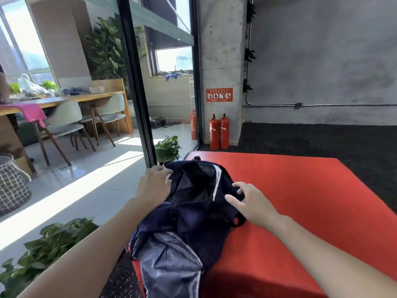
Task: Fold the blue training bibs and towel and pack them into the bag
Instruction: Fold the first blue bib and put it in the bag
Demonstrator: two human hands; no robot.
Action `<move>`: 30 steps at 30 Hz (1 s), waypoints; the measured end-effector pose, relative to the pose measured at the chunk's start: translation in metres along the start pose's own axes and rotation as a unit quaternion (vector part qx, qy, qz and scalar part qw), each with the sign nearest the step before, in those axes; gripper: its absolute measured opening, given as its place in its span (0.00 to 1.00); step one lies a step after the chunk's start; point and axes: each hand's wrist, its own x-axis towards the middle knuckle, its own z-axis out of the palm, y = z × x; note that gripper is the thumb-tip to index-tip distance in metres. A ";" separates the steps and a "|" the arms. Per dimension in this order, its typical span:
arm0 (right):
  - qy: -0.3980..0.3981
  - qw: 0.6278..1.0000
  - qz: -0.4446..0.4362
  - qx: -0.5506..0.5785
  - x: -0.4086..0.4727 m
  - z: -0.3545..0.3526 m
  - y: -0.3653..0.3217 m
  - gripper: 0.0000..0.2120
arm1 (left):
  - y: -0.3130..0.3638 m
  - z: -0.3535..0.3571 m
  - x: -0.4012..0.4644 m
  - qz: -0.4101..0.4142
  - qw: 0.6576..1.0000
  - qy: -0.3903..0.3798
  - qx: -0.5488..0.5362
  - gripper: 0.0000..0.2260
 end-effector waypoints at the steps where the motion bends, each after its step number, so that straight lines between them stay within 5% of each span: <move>1: -0.005 1.000 0.006 -0.006 -0.010 -0.007 0.007 0.27 | 0.018 0.002 -0.005 0.018 1.000 0.001 -0.017 0.14; 12: -0.004 0.992 0.122 -0.026 -0.167 -0.117 0.128 0.25 | 0.273 0.078 -0.111 0.172 0.974 -0.126 -0.079 0.19; 24: 0.126 0.935 0.331 -0.017 -0.342 -0.189 0.320 0.18 | 0.513 0.202 -0.233 0.369 0.861 -0.290 -0.197 0.19; 30: 0.020 0.890 0.455 0.008 -0.402 -0.186 0.410 0.20 | 0.576 0.272 -0.300 0.382 0.809 -0.395 -0.206 0.17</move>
